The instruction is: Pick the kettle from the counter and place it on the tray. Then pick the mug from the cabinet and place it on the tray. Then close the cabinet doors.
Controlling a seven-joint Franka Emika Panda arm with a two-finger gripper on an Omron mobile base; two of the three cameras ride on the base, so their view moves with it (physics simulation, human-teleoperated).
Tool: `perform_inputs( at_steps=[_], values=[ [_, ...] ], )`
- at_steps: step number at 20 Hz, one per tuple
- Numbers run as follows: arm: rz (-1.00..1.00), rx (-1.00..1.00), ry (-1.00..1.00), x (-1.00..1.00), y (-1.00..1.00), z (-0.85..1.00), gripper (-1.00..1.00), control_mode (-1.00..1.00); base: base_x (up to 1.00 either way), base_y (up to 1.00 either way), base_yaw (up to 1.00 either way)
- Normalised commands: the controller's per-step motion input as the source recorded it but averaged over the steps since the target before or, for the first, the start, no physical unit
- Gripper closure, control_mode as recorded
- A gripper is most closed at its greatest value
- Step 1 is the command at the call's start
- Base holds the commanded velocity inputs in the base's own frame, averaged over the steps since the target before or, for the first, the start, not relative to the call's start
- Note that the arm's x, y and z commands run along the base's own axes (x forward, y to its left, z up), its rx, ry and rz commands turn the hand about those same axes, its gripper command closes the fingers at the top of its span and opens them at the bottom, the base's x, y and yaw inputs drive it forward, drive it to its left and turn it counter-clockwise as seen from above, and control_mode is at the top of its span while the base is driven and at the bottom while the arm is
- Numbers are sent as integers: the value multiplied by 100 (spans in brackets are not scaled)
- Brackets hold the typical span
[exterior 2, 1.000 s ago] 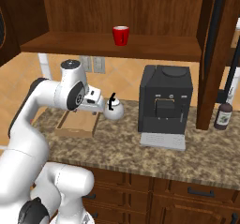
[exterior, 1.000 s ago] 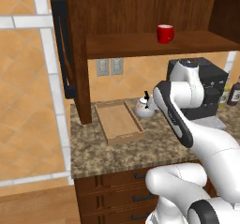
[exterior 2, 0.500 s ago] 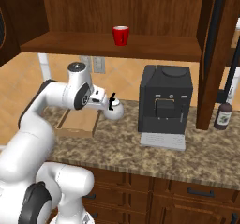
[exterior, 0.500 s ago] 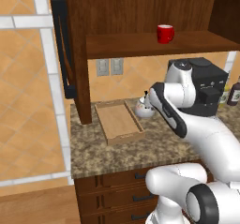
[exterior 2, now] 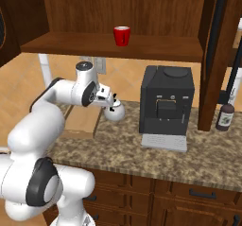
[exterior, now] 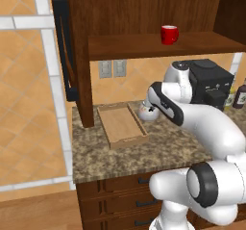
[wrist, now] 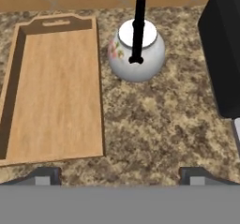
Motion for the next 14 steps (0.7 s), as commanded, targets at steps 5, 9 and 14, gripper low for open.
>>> perform_inputs(
  at_steps=[5,9,14],
  values=[
    [0,0,0,28,-6,-28,-100,-100,0,0,0],
    [0,0,0,28,-7,-26,-100,-100,0,0,0],
    [0,0,0,24,-3,-9,-100,-100,0,0,0]
  ],
)
